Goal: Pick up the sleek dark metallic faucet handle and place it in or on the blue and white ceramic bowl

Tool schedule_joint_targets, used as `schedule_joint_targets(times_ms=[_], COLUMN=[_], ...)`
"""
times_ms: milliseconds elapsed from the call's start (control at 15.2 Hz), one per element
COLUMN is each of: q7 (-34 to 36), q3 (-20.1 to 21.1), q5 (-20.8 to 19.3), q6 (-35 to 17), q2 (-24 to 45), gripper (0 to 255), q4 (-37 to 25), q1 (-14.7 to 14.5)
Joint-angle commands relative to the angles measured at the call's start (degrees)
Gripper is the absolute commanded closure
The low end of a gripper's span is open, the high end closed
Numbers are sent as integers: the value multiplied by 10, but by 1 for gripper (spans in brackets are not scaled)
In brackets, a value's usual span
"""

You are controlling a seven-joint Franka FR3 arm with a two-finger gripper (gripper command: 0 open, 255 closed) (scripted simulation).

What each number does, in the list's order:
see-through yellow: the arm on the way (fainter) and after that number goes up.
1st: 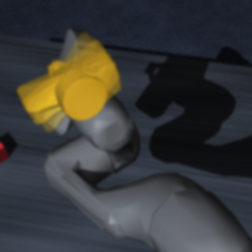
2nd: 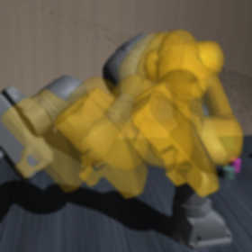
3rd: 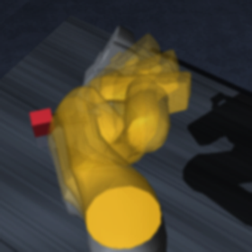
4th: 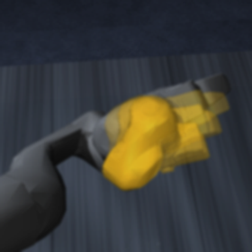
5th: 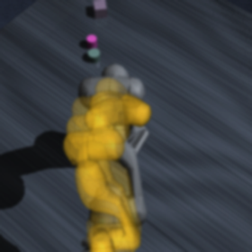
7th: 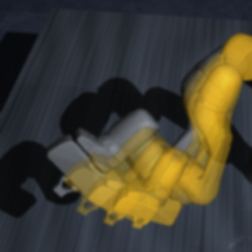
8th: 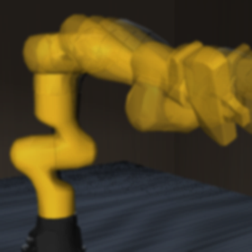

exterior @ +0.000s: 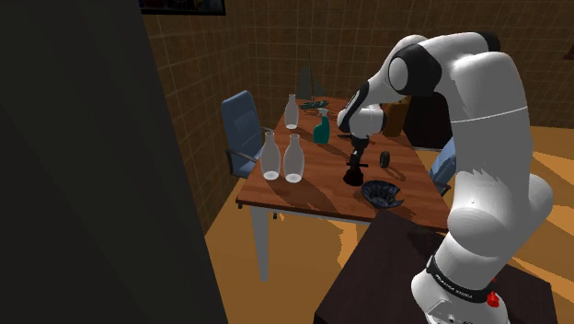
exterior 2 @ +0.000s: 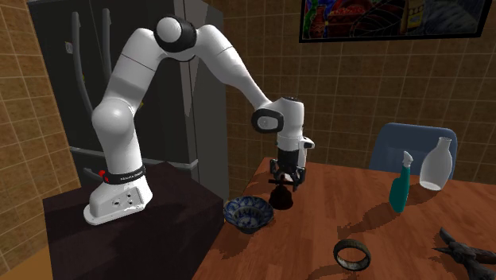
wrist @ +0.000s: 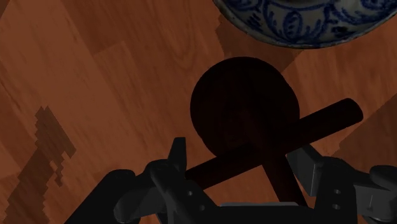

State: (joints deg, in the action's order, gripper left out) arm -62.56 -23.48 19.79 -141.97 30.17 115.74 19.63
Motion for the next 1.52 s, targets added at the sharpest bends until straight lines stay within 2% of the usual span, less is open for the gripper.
schedule_joint_targets(times_ms=[0,1056,1452], q7=[5,44,44], q3=[-6,-43,-82], q5=[-8,-66,-131], q6=[11,98,62], q2=[-13,-100,-221], gripper=[255,255,255], q4=[2,-6,136], q1=[-5,-32,-41])
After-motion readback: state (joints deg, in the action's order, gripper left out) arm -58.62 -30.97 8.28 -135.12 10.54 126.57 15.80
